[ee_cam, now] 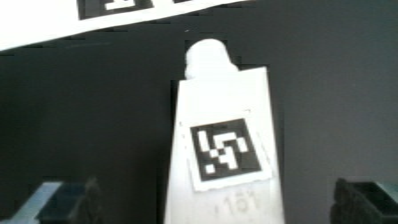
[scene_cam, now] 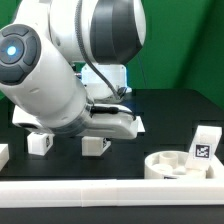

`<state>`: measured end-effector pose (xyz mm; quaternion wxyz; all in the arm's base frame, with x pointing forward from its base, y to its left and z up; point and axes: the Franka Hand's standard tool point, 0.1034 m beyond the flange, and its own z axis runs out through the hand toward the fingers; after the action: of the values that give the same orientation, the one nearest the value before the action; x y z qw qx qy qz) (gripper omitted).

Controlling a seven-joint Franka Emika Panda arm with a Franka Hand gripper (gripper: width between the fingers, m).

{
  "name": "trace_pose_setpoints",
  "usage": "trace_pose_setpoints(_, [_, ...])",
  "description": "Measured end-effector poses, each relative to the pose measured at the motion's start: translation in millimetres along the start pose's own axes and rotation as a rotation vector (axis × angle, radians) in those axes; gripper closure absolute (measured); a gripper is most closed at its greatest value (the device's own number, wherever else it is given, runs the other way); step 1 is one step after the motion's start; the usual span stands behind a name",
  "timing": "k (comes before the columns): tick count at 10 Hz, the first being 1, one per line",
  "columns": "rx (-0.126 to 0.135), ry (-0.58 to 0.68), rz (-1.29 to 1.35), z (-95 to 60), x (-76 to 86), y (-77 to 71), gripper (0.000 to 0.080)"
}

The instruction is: Assemble stool

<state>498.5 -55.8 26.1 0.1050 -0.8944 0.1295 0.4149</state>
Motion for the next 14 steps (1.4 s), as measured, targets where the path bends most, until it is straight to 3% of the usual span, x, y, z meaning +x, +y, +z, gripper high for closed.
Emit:
trace_pose_setpoints(3, [0.0,-0.003,0.0,1.2,0.4,0.7,0.015])
trace_pose_setpoints(7, [-0.004,-0.072,0.006,14.8,2.1,3.2,0.015])
trace_pose_setpoints(13, [-0.009,-0.05,0.007,17.8,9.7,3.6,0.0179])
trace_pose_setpoints(14, [-0.01,-0.047,0.007,18.3,10.4,3.3,0.0362])
